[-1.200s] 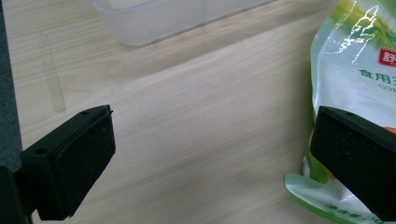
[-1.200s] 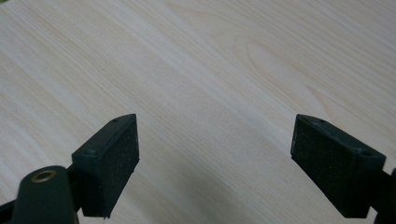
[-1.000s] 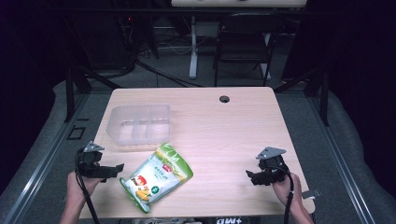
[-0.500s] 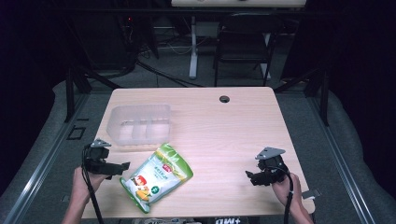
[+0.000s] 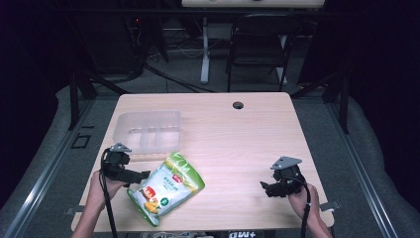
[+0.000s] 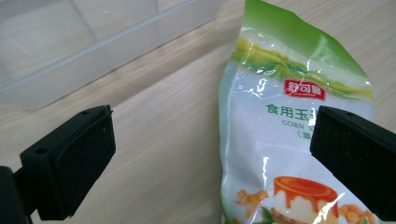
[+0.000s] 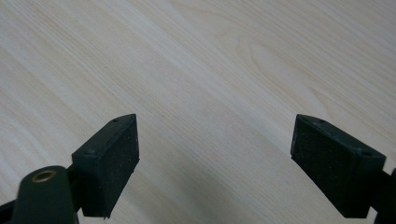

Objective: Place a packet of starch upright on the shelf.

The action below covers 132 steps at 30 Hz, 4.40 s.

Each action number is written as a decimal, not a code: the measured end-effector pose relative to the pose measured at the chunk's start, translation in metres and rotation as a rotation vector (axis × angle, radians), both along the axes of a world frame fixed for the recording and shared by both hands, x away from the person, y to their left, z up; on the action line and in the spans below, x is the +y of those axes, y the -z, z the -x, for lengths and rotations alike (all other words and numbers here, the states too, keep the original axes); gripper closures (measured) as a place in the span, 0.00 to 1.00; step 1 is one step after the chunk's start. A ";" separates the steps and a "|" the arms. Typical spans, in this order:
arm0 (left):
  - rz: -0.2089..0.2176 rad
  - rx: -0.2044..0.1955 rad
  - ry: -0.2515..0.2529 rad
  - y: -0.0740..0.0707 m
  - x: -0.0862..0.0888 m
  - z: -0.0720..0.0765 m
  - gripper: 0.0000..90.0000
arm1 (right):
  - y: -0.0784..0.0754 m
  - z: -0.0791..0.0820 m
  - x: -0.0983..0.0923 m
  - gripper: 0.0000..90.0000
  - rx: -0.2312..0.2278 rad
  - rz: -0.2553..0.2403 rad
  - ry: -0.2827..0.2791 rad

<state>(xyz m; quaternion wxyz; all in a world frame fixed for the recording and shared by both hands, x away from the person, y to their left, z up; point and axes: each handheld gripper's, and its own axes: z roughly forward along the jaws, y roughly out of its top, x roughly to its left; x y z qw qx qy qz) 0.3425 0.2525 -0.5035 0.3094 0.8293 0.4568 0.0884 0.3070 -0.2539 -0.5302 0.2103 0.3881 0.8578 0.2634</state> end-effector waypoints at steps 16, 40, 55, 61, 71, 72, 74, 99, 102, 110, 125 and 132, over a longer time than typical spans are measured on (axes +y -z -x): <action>0.022 0.022 0.083 0.002 -0.024 -0.014 0.00 | 0.002 -0.001 0.000 0.16 0.006 -0.003 0.012; 0.041 0.103 0.175 0.021 -0.051 -0.043 0.02 | 0.002 0.000 0.000 0.16 0.006 -0.002 0.010; 0.016 0.166 0.223 0.035 -0.067 -0.060 0.09 | 0.001 0.000 -0.001 0.16 0.005 -0.005 0.007; 0.022 0.186 0.231 0.042 -0.068 -0.065 0.18 | 0.001 0.000 -0.001 0.16 0.007 -0.002 0.005; 0.042 0.173 0.245 0.039 -0.060 -0.062 0.44 | 0.001 0.000 -0.001 0.16 0.006 -0.003 0.004; 0.038 0.171 0.244 0.038 -0.059 -0.062 0.47 | 0.001 0.000 -0.001 0.16 0.007 0.001 0.003; 0.040 0.169 0.246 0.038 -0.058 -0.062 0.50 | 0.000 0.000 -0.001 0.16 0.007 0.004 0.004; -0.031 0.086 0.203 0.036 -0.037 -0.049 1.00 | 0.001 0.000 -0.002 0.16 0.006 0.005 0.009; -0.020 0.090 0.175 0.037 -0.025 -0.046 1.00 | 0.001 -0.001 -0.002 0.16 0.013 0.009 0.006; 0.013 0.145 0.153 0.040 -0.015 -0.051 0.70 | 0.002 -0.001 0.000 0.16 0.013 0.012 0.003; 0.025 0.186 0.181 0.045 -0.037 -0.058 0.68 | 0.003 -0.001 0.000 0.16 0.013 0.005 0.009; -0.010 0.179 0.214 0.045 -0.039 -0.054 0.85 | 0.003 -0.001 0.000 0.16 0.013 0.003 0.009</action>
